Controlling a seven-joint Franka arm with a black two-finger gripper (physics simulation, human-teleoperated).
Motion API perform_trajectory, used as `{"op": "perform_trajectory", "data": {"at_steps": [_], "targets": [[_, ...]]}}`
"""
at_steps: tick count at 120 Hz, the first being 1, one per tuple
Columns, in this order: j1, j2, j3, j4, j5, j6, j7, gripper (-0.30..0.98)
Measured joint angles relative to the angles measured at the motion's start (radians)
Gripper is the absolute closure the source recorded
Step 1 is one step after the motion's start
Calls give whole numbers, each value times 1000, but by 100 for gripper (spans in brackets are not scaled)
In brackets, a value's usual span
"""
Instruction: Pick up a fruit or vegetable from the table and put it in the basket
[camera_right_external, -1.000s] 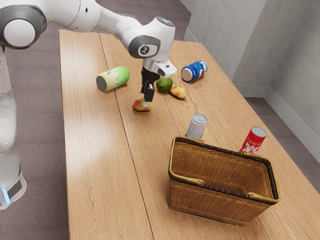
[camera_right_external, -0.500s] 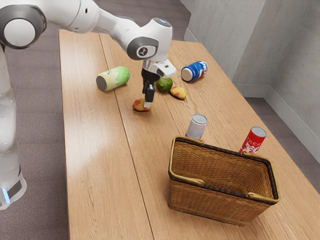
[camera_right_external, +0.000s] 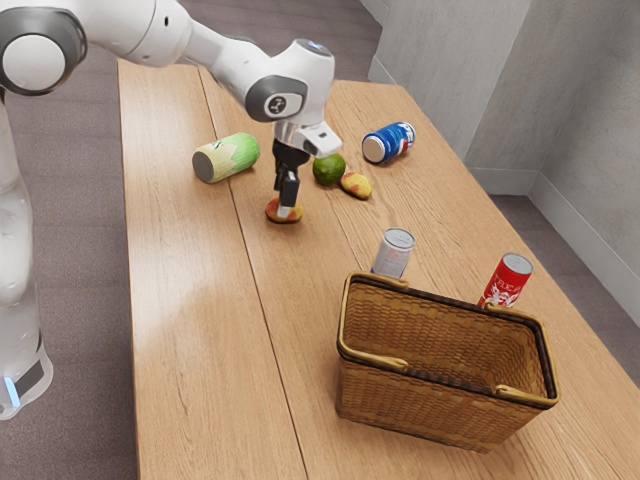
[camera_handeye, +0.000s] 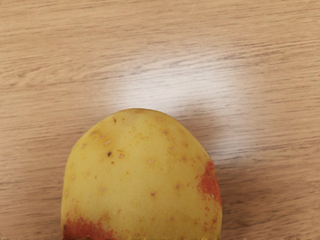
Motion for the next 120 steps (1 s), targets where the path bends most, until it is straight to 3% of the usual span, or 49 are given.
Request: {"op": "perform_trajectory", "data": {"at_steps": [120], "targets": [[-12,76,15,29,-7,22,5,0]]}}
